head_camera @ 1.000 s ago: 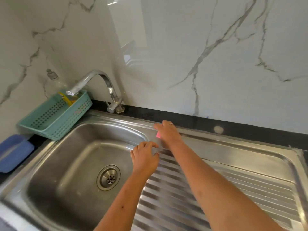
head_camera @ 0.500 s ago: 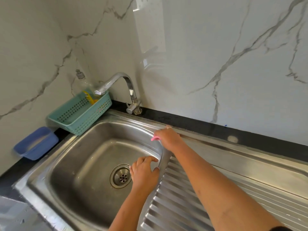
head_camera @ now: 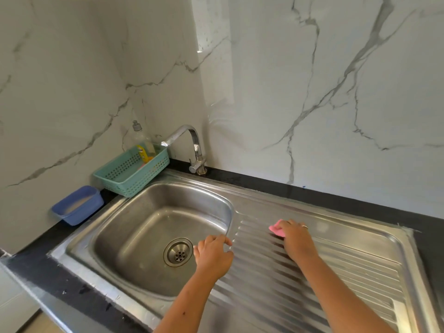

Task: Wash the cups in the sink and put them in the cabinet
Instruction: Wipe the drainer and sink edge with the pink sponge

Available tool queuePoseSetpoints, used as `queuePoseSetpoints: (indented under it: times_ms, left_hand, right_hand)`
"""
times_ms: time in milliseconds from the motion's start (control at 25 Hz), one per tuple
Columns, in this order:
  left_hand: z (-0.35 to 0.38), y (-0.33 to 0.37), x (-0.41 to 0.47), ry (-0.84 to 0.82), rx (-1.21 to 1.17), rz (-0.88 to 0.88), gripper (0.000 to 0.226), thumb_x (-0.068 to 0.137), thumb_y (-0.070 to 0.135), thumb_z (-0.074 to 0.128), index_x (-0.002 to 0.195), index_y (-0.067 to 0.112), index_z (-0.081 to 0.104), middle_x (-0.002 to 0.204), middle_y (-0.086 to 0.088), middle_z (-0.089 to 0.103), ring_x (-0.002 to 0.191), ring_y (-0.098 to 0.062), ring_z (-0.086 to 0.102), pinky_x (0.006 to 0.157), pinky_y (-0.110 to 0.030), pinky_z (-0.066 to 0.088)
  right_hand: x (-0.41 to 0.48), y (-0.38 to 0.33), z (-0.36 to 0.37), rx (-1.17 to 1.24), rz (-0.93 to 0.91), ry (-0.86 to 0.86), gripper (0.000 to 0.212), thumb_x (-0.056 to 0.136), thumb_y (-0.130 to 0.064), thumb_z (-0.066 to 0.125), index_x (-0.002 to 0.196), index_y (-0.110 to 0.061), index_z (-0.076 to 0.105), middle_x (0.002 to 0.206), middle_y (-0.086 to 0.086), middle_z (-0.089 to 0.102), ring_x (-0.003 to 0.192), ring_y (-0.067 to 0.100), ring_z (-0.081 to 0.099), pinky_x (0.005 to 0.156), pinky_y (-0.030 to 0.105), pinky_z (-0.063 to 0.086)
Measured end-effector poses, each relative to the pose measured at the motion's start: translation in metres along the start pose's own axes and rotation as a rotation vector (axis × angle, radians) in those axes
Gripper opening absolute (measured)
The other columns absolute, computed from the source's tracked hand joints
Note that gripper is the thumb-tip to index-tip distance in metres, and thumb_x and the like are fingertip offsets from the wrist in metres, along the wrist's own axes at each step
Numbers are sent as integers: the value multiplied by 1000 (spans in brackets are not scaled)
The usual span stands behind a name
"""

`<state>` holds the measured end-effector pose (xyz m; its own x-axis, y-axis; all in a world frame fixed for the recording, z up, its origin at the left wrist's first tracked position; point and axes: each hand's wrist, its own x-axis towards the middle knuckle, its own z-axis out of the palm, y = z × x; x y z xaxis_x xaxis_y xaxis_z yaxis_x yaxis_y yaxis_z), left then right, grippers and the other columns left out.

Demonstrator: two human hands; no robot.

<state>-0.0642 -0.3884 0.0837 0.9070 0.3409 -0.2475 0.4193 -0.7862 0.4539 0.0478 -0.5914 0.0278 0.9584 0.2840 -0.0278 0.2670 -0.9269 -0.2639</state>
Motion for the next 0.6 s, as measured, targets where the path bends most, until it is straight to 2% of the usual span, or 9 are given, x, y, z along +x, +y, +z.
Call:
queuePoseSetpoints:
  times_ms: [80,120,200,240,280,400,520,600]
  left_hand:
    - [7,-6,-11,-16,12,10,29,91,29,51,118,35,55,137,4,41,132,-24,32,119,-46,7]
    - [11,-10,-16,-24,16,11,29,90,29,51,118,35,55,137,4,41,132,-23,32,119,-45,6]
    - [16,-19,-22,-37,41,13,29,90,29,51,118,36,55,138,4,41,132,-23,32,119,-45,7]
    - [18,-23,-25,-43,55,10,30,90,29,51,118,36,55,138,4,41,132,-24,32,118,-45,9]
    - [19,-28,-28,-48,63,1,30,90,29,51,119,36,54,138,4,41,133,-24,32,118,-45,10]
    - [19,-41,-36,-39,65,-10,31,91,29,51,120,37,55,138,4,41,133,-24,31,118,-45,11]
    - [17,-48,-45,-7,57,-1,32,91,29,51,122,38,53,139,5,40,135,-23,30,118,-46,9]
    - [11,-59,-53,38,57,-14,35,91,26,50,125,36,51,141,5,39,136,-23,29,119,-47,6]
  right_hand:
    - [-24,-5,5,-3,62,62,39,88,0,52,121,-21,58,125,0,54,110,31,50,92,45,49]
    - [-35,-9,9,-72,72,95,36,85,1,57,116,-15,60,120,4,57,102,32,55,85,44,52]
    - [-61,-22,14,-171,106,152,26,70,1,76,93,-3,66,92,13,63,71,34,61,60,43,55]
    - [-73,-31,14,-165,148,159,25,65,0,80,85,-1,65,82,14,62,62,33,59,53,40,53]
    - [-81,-41,16,-140,184,143,25,66,-1,79,86,-1,65,82,14,61,61,32,60,54,38,52]
    - [-93,-73,13,-142,238,122,28,79,-8,66,105,-6,58,103,10,59,81,25,62,68,32,50]
    - [-90,-103,21,-91,131,144,31,80,-6,59,111,-8,58,113,12,57,87,27,61,74,33,48]
    - [-96,-128,29,81,-3,89,32,80,-8,58,112,-11,61,118,13,56,90,34,60,77,38,47]
